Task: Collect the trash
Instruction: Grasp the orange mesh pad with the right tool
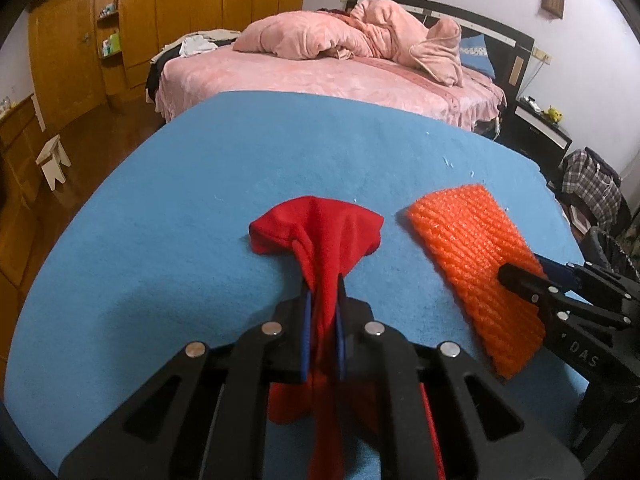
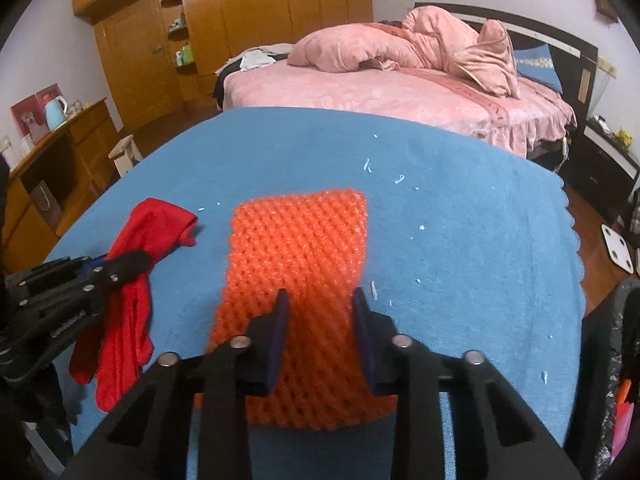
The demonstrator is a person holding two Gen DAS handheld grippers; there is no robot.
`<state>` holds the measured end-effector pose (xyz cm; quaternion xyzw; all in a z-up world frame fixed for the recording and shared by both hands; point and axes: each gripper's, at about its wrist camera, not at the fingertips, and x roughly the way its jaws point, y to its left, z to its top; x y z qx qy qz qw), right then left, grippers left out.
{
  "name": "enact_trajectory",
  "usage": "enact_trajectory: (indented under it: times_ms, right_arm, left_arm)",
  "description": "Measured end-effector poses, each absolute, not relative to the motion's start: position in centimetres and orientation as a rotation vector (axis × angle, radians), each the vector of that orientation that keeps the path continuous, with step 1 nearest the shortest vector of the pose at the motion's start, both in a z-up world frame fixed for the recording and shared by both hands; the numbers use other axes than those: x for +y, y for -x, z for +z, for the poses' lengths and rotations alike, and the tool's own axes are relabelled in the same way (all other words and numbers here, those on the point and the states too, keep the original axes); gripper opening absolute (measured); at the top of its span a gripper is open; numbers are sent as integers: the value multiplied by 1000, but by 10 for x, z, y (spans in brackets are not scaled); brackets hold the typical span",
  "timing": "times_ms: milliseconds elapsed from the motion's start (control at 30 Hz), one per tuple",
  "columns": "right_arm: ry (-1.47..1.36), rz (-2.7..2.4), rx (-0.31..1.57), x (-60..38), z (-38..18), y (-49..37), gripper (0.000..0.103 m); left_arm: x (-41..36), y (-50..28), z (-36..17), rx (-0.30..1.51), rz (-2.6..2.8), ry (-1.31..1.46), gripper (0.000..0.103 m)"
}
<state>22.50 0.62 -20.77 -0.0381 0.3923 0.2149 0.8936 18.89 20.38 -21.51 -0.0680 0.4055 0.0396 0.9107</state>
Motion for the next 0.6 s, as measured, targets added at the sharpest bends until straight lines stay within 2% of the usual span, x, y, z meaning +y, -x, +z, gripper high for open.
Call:
enact_trajectory:
  times_ms: [467,533,600]
  right_arm:
    - [81,446,811,9,-207,-227,24]
    - [74,451,809,7,-205,-227,18]
    - [61,453,815,5,-203,-227,17]
  left_arm:
    - [202,-192,-219,867,79,137,10]
    - [202,-192,-220,866,75,144,9]
    - [202,-190,-219,858,69,152,9]
